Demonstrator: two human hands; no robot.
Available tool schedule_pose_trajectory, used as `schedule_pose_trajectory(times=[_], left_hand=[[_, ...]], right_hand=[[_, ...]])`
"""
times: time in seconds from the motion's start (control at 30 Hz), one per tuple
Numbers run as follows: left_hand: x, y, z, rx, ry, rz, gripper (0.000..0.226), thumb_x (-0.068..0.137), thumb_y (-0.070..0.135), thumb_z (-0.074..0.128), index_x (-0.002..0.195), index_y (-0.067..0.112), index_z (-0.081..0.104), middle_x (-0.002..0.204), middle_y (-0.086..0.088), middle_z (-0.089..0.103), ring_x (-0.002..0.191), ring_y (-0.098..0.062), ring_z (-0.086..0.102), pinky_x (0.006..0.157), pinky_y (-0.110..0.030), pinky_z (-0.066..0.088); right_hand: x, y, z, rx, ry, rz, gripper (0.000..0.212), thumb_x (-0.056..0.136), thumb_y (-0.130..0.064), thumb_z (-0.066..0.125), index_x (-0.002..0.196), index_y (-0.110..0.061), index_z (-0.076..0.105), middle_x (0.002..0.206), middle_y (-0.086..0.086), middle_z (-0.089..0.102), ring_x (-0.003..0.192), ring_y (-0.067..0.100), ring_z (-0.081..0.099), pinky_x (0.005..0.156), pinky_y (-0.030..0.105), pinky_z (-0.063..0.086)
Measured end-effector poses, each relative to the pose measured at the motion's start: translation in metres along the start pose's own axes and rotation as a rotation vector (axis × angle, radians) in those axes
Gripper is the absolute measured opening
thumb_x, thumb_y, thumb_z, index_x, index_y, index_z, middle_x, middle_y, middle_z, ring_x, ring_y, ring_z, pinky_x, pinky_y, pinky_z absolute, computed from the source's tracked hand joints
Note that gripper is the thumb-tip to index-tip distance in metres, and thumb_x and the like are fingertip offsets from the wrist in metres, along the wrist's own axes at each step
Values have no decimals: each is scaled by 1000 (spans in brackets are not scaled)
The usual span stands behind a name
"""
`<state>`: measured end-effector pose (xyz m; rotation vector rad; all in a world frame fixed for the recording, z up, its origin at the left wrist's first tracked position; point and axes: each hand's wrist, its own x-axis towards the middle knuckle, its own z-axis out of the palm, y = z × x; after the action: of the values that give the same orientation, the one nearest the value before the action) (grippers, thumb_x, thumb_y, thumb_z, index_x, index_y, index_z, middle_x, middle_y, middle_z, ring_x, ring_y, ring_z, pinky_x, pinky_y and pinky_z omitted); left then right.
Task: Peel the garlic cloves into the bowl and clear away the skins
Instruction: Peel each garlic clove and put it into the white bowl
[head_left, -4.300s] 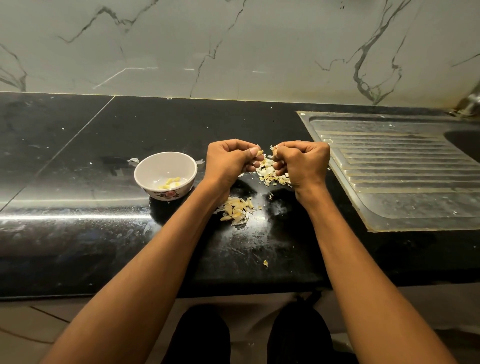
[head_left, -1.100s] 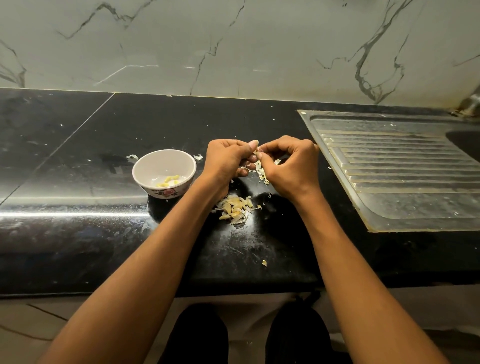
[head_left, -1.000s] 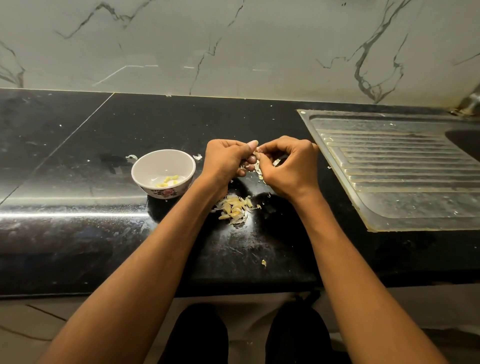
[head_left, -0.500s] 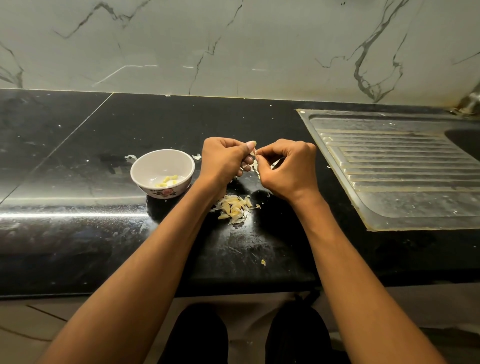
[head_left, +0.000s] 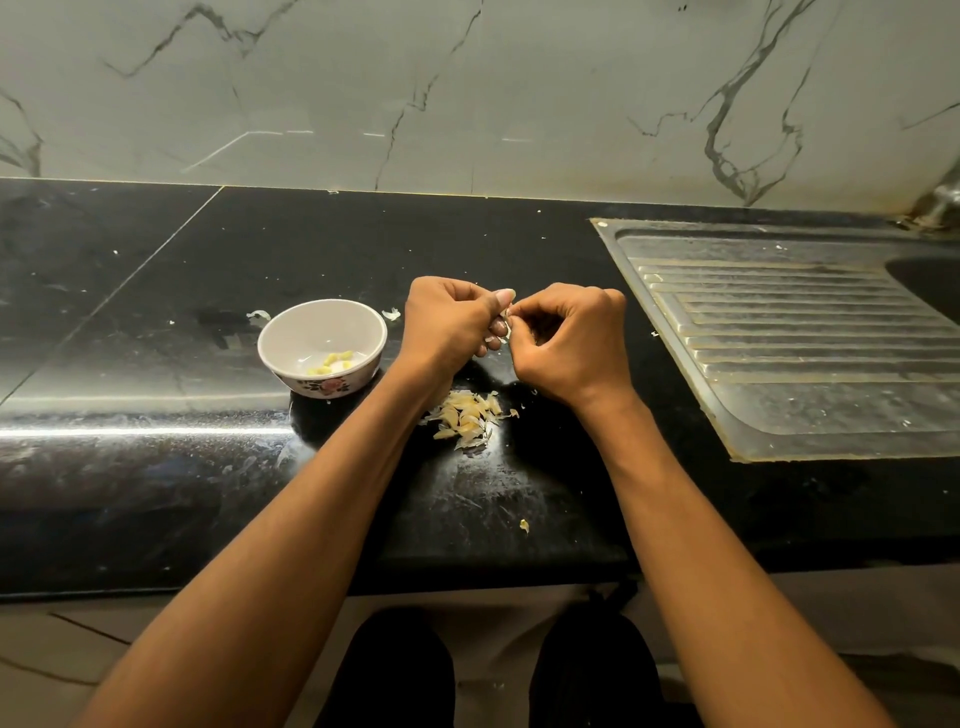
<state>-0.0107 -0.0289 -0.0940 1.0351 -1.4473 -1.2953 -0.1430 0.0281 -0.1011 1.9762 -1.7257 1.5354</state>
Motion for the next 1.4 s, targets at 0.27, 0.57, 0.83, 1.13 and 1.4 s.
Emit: schedule_pose_trajectory(times=[0.27,0.57,0.83,1.13,1.4], left_hand=[[-1,-1,2,87,28,66,26,89,12,77,63,12,74,55,-7,67,47,-13,58,47,-23,46],[2,0,1,27,9,34,26,90,9,75,64,7,72,54,-9,63,45,-17,51,40,-22,38],[5,-3,1,-60,-28,65,22,96,7,68,75,3,75,63,-12,66,52,-16,57,46,-23,45],[6,-5,0,-128,-37,83,15,98,15,68,91,4,76,81,-11,73,70,-15,66,53,-21,47],[6,-5,2,-136,2,195,7,94,17,74,91,17,80,105,-12,76,79,-13,64,55,-23,47]], right_hand=[[-1,-1,1,-51,10,15,6,76,-13,76,70,-11,77,64,-3,70,53,7,62,53,27,54],[4,-4,-1,-91,80,27,11,75,-17,73,64,-14,75,59,-3,66,50,11,59,53,29,50],[6,0,-5,-57,140,92,8,76,-12,74,69,-14,77,64,-4,70,53,6,61,55,10,45],[7,2,2,-10,72,329,28,81,-21,76,56,-19,64,51,-11,58,48,5,53,50,16,38],[10,-2,-4,418,-5,621,10,77,-3,75,80,-12,74,73,2,68,65,15,62,50,32,53]])
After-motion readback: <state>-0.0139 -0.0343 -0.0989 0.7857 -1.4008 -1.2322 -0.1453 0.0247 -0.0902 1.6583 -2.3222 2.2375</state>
